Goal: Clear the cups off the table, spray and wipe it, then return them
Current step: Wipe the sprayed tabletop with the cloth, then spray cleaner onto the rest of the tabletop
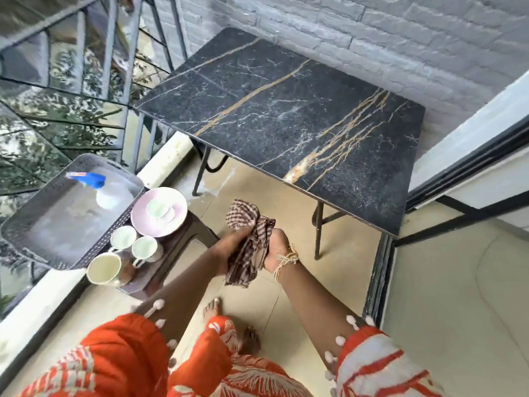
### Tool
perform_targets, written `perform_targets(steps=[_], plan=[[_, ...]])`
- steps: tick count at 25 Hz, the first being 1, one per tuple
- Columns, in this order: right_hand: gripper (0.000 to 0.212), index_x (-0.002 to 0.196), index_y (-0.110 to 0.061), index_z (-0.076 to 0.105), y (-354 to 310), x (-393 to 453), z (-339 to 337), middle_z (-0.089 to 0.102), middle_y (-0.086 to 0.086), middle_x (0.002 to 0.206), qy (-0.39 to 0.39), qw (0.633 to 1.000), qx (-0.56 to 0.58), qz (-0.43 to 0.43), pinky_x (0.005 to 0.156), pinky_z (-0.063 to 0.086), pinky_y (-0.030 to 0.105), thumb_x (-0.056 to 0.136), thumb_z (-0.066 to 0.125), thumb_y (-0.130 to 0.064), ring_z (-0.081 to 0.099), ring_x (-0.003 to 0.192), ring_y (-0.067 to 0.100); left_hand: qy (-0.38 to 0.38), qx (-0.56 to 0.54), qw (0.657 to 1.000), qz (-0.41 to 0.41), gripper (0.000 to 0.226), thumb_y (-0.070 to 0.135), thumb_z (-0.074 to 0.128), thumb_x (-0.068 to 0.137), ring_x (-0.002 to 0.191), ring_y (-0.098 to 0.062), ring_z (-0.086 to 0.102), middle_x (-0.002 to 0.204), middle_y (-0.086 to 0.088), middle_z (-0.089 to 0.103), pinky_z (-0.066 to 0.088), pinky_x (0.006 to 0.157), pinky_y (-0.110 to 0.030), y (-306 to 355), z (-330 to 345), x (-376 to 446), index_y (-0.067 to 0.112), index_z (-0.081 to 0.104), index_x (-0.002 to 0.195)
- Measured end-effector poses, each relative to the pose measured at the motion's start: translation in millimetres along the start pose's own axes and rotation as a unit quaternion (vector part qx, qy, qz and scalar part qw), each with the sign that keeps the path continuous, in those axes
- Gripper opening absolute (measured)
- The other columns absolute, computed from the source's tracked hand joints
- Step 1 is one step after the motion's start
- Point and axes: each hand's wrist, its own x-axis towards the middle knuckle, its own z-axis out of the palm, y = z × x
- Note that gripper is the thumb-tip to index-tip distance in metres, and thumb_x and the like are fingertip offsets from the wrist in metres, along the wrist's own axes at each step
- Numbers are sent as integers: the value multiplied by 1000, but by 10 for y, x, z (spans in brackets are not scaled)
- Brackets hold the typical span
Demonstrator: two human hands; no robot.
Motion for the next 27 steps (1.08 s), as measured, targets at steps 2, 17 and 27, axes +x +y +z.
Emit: perform_targets(steps=[2, 17, 27], plan=[[37, 115, 0, 63, 71, 104, 159, 67, 18, 104, 53, 987, -150, -28, 82, 57, 39, 92, 39, -13, 66, 94, 27, 39, -52, 997, 44, 46, 47, 61, 88, 88, -30, 69, 105, -16, 71, 57, 71, -37, -17, -145, -21, 10, 59, 117], [34, 116, -9, 66, 1116, 1645, 2112, 66, 9, 97, -34, 733, -670, -113, 83, 47, 29, 86, 51, -4, 57, 85, 20, 452, -198, 858, 145, 38, 23, 65, 87, 102, -31, 66, 113, -16, 67, 52, 94, -47, 513, -2823, -464, 6, 61, 121], [69, 129, -15, 55, 1764, 2673, 3083, 59, 12, 126, -59, 647, -740, -171, 99, 43, 30, 66, 82, -21, 56, 115, 25, 525, -73, 846, 51, 43, 34, 66, 87, 104, -29, 64, 110, -8, 66, 51, 93, -37, 636, -4102, -102, 3, 63, 117]])
